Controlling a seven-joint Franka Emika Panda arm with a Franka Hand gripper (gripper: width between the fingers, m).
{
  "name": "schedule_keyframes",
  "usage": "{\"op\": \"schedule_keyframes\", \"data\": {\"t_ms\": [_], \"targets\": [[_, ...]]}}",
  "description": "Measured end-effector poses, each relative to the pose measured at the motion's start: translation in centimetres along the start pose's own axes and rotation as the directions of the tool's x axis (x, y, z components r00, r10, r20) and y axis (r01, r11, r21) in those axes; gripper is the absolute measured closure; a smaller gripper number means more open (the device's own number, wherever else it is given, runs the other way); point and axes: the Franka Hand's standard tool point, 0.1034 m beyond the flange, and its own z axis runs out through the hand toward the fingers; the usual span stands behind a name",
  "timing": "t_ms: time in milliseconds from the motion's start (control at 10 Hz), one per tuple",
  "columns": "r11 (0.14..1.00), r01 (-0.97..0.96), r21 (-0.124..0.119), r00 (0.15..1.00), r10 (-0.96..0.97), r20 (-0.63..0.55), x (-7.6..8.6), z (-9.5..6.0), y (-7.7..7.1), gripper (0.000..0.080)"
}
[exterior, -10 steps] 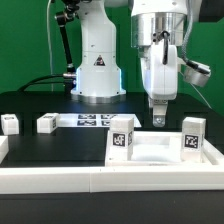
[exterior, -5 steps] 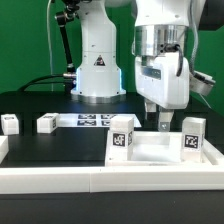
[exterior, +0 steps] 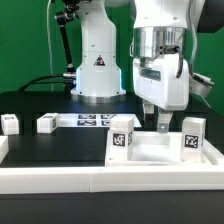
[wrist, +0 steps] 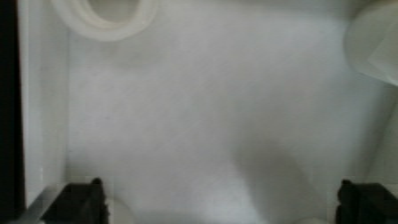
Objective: Assemble square table
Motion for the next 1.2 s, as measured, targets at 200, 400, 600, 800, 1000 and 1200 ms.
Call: {"op": "schedule_keyframes", "data": {"t_ms": [200, 400, 600, 800, 1000, 1200], "targets": [[1.000, -0.022, -0.010, 1.000, 0.021, -0.006, -0.3, 0.5, 0.9, 0.0151], [0.999, -0.019, -0.028, 1.000, 0.018, -0.014, -0.6, 1.2, 2.3, 0.0151], [0.999, -0.016, -0.039, 0.999, 0.015, -0.028, -0.9, 2.0, 3.6, 0.0151], [0.999, -0.005, -0.048, 0.999, 0.004, -0.032, -1.1, 2.4, 3.6, 0.0151], [0.999, -0.005, -0.048, 0.999, 0.003, -0.033, -1.1, 2.4, 3.7, 0.0151], [0.999, -0.007, -0.039, 0.999, 0.006, -0.038, -1.0, 2.5, 3.8, 0.0151]]}}
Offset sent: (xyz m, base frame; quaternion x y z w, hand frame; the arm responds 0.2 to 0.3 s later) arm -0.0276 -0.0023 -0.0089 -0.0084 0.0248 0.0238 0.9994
